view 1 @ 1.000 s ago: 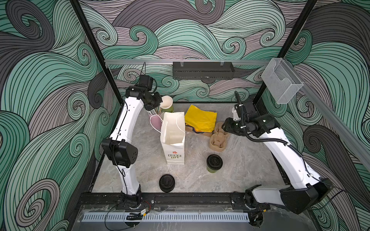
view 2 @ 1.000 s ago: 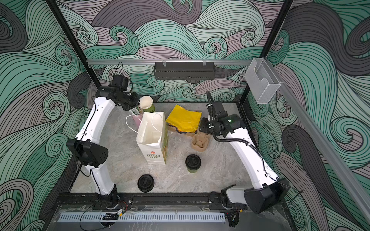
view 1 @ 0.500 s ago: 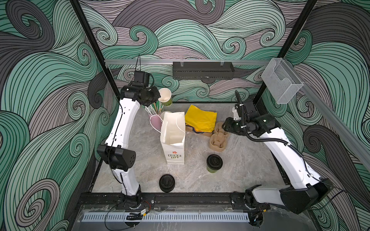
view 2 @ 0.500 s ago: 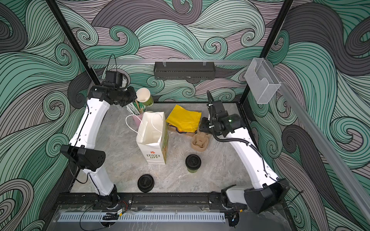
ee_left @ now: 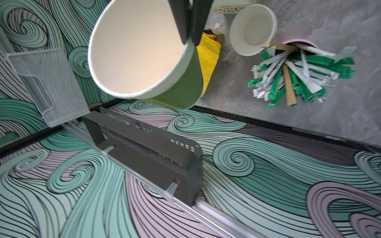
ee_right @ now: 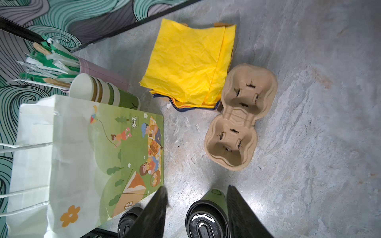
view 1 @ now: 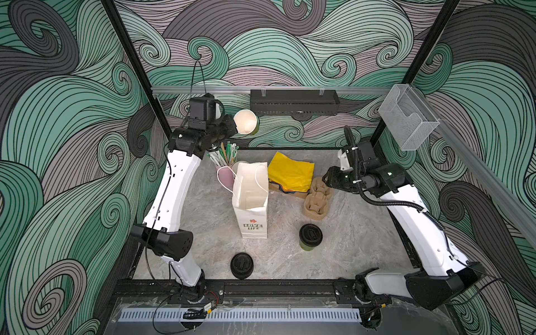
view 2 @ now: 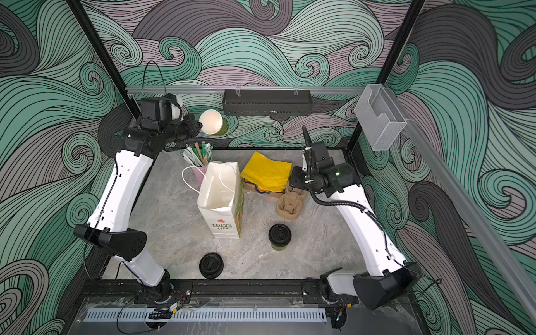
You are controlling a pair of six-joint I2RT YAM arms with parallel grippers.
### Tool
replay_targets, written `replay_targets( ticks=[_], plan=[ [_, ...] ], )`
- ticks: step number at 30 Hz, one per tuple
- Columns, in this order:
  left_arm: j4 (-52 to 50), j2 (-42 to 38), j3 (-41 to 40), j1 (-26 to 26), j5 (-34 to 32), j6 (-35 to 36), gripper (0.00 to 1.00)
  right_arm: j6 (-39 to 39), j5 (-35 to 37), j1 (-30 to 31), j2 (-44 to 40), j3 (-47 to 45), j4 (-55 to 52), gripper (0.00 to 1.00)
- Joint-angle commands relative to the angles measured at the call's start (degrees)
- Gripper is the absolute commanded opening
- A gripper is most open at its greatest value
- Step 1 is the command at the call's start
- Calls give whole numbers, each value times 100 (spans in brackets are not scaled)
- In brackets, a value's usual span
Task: Pack a coffee takeout order
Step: Pick up the coffee cup, then place the coffee cup at the center of the table.
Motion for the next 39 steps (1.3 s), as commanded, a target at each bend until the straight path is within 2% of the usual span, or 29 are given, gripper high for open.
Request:
replay_targets(
  ticks=[1,5,11,18,25,39],
  plan=[
    [-237,219,741,-473,-168,406,0,-387,279,-171,-112,604,-389,49],
    [-518,379,923,-1020,-427,437,0,-525,466,-223,-192,1137,-629,50],
    [-1174,582,913,-1880,-1004,378,0,-501,276,-218,-350,1620,-729,50],
    [-1734,761,735,-2747,-1395,11,0,-571,-780,-206,-79,1941,-778,49],
    [-1876,854,504,-3068,-1376,-267,0,-556,-1411,172,534,2158,-1083,47],
    [-1832,803,123,-3200,-1405,-394,0,-454,-1563,379,932,1553,-913,41]
  ],
)
